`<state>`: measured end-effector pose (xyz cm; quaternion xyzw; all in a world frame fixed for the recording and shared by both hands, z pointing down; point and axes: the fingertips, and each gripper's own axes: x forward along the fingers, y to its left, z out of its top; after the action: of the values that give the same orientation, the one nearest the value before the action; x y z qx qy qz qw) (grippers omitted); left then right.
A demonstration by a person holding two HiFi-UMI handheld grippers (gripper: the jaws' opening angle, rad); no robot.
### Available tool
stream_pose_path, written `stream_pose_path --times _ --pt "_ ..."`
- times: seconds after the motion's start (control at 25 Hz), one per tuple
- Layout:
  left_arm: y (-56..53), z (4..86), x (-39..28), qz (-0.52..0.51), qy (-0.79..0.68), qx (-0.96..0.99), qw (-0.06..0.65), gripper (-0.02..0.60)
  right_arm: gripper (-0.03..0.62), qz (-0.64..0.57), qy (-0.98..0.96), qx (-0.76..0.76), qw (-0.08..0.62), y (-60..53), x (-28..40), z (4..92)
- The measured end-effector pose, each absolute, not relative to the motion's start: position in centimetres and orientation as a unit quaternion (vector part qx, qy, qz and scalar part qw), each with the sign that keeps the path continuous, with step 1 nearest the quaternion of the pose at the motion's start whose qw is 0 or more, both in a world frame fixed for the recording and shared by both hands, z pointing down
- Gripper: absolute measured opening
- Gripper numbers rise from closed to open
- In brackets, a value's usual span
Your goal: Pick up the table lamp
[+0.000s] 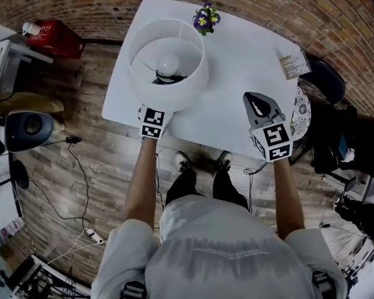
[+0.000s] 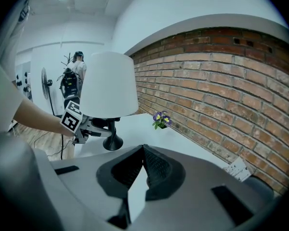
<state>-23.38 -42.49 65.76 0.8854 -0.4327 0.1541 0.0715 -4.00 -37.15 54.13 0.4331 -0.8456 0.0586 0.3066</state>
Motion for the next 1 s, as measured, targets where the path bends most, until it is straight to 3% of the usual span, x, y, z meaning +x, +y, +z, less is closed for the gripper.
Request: stream_pose_path --times 0.32,0.48,1.0 --pt "-44.6 63.6 -22.8 0.128 -0.447 0.884 0.052 0.225 0.002 0.064 -0.835 0.447 0.314 -37.0 -2.8 54.4" --pt "-45.1 63.4 -23.2 0.116 -0.464 0.877 0.057 0.167 0.002 0.066 -0.831 0.452 0.318 -36.5 -1.8 54.4" --pt "-42.3 63.5 -23.0 0.13 -0.447 0.88 0.096 0.163 0.002 0.054 -0.824 0.47 0.312 -35.0 1.0 52.5"
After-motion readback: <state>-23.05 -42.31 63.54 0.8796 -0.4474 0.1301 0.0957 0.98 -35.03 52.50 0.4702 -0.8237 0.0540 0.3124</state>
